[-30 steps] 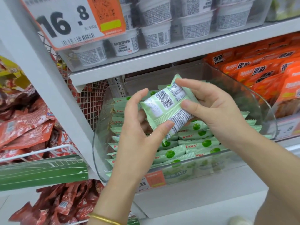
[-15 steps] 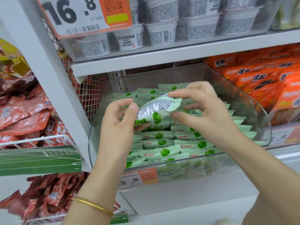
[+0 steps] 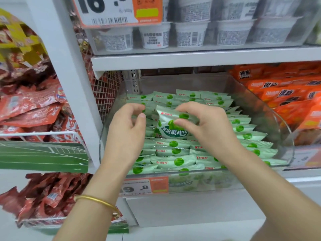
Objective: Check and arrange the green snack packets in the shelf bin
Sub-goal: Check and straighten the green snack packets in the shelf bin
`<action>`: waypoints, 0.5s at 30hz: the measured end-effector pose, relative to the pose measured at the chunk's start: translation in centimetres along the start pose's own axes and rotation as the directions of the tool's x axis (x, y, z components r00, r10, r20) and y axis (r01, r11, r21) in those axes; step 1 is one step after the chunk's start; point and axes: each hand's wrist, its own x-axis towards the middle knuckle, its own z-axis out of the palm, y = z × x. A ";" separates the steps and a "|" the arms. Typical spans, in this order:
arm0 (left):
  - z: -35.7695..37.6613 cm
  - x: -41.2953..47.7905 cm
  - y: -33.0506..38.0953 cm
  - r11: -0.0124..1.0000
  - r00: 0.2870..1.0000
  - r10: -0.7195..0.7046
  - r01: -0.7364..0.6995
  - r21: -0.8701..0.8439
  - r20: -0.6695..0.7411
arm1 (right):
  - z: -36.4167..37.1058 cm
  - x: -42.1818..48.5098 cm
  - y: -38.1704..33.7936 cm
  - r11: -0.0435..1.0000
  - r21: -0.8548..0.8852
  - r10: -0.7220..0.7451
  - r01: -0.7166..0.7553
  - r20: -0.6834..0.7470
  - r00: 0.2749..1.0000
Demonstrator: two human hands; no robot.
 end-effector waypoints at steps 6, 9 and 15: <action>0.2 0.3 -0.5 0.988 0.996 0.082 -0.086 0.130 0.041 | 0.4 1.8 -0.5 0.968 -0.252 0.096 -0.023 0.279 0.956; 0.4 0.4 -0.8 0.966 0.989 0.122 -0.137 0.219 0.081 | 1.3 2.1 -0.5 0.935 -0.344 0.056 0.082 0.374 0.926; 0.8 1.0 -1.4 0.888 0.969 0.170 -0.230 0.398 0.181 | 0.6 1.9 0.0 0.932 -0.358 0.054 0.055 0.287 0.956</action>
